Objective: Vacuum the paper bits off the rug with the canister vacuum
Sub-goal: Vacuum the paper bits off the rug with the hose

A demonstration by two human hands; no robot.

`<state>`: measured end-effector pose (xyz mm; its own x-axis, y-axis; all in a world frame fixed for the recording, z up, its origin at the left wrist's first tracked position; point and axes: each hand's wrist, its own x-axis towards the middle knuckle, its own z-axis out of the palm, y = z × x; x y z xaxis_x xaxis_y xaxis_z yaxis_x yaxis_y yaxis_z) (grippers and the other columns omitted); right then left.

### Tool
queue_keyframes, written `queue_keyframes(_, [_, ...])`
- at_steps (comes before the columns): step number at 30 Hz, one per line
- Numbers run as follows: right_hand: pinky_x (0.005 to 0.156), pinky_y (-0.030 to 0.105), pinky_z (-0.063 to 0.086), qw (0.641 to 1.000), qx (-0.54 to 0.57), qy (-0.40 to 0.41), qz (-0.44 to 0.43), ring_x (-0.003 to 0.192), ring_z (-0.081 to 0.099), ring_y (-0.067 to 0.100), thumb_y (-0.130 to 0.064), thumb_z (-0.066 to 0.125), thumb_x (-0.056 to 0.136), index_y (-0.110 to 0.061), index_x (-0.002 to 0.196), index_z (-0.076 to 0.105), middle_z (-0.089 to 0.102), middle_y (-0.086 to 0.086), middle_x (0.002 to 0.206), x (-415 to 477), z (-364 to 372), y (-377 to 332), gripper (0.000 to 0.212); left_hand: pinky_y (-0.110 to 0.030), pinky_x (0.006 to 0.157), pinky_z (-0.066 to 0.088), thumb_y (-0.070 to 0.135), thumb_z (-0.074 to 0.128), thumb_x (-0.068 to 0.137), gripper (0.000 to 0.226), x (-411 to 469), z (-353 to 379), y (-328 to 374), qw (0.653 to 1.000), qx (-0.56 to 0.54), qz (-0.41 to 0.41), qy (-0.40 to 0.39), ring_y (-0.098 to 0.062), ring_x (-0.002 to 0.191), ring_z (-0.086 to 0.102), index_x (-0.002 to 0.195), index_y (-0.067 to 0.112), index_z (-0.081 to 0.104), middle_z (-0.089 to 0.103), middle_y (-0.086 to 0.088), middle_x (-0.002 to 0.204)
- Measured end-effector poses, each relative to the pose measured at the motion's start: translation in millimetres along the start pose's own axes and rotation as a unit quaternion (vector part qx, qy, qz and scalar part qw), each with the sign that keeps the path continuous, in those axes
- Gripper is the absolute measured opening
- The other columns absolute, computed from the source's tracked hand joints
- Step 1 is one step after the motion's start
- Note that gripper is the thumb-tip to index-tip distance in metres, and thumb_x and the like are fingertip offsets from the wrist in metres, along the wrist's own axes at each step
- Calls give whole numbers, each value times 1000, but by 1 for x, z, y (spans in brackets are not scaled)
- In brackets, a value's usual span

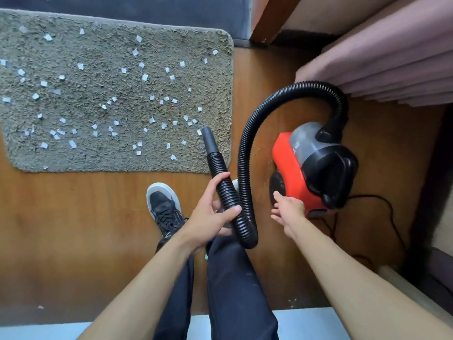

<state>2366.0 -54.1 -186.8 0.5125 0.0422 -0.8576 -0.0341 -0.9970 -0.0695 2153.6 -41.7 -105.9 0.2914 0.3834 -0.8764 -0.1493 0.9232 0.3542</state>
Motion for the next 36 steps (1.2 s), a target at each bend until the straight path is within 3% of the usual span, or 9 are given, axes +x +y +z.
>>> queue_keyframes(4, [95, 46, 52, 996, -25, 84, 33, 106, 59, 28, -42, 67, 87, -2, 135, 48, 54, 13, 132, 19, -34, 29, 65, -68, 89, 48, -2, 62, 93, 71, 4, 0, -6, 1000, 10, -5, 0, -28, 94, 71, 135, 51, 41, 72, -2, 91])
queue_keyframes(8, [111, 48, 38, 994, 15, 103, 18, 132, 45, 33, -49, 66, 87, -11, 150, 28, 38, 9, 150, 23, -47, 27, 83, -58, 83, 57, -2, 62, 93, 71, 9, -4, -9, 1000, 18, -4, 7, -23, 87, 72, 136, 50, 41, 72, 4, 83])
queue_keyframes(14, [112, 44, 34, 988, 65, 135, 47, 138, 36, 31, -59, 62, 85, -11, 155, 15, 29, 11, 153, 31, -33, 16, 96, -44, 72, 60, -3, 60, 94, 70, 18, -3, -12, 1000, 21, -4, 7, -21, 82, 73, 135, 50, 41, 71, 2, 79])
queue_keyframes(20, [108, 45, 39, 988, 8, 148, 42, 135, 37, 34, -59, 49, 93, -13, 156, 5, 25, 14, 151, 26, -26, 17, 89, -47, 73, 60, -2, 61, 93, 69, 24, -2, -19, 999, 31, -20, -3, -26, 88, 72, 133, 51, 43, 70, -2, 82])
queue_keyframes(26, [110, 50, 40, 994, -13, 95, 58, 135, 40, 34, -69, 52, 85, -12, 154, 15, 28, 11, 153, 31, -39, 16, 96, -44, 70, 60, -3, 61, 93, 70, 27, 1, -26, 999, 32, -37, -9, -26, 88, 73, 134, 51, 42, 72, -2, 84])
queue_keyframes(28, [108, 52, 41, 996, -32, 24, 85, 135, 42, 33, -66, 56, 84, -13, 155, 10, 31, 10, 154, 23, -39, 8, 100, -44, 70, 60, -3, 61, 93, 70, 23, 0, -27, 999, 27, -40, -7, -26, 88, 73, 134, 50, 42, 72, -3, 85])
queue_keyframes(30, [103, 50, 47, 986, -124, -63, 89, 120, 57, 29, -51, 60, 91, -6, 149, 28, 49, 12, 143, 9, -39, -3, 79, -46, 73, 61, -4, 62, 92, 71, 19, -2, -24, 999, 24, -38, -6, -28, 91, 73, 135, 49, 42, 72, -6, 90])
queue_keyframes(33, [90, 45, 57, 948, -284, -129, -67, 96, 69, 28, -35, 58, 95, -7, 124, 59, 70, 12, 107, -13, -25, -27, 40, -49, 75, 61, -3, 63, 91, 71, 14, -6, -21, 999, 29, -35, -3, -32, 96, 73, 132, 51, 44, 71, -12, 99])
queue_keyframes(36, [83, 44, 58, 929, -241, -221, -175, 89, 67, 26, -27, 59, 95, -18, 131, 54, 67, 14, 104, -35, 11, -56, 38, -50, 77, 61, -3, 63, 92, 69, 10, -9, -19, 999, 30, -27, -4, -25, 92, 73, 130, 51, 44, 72, -7, 96])
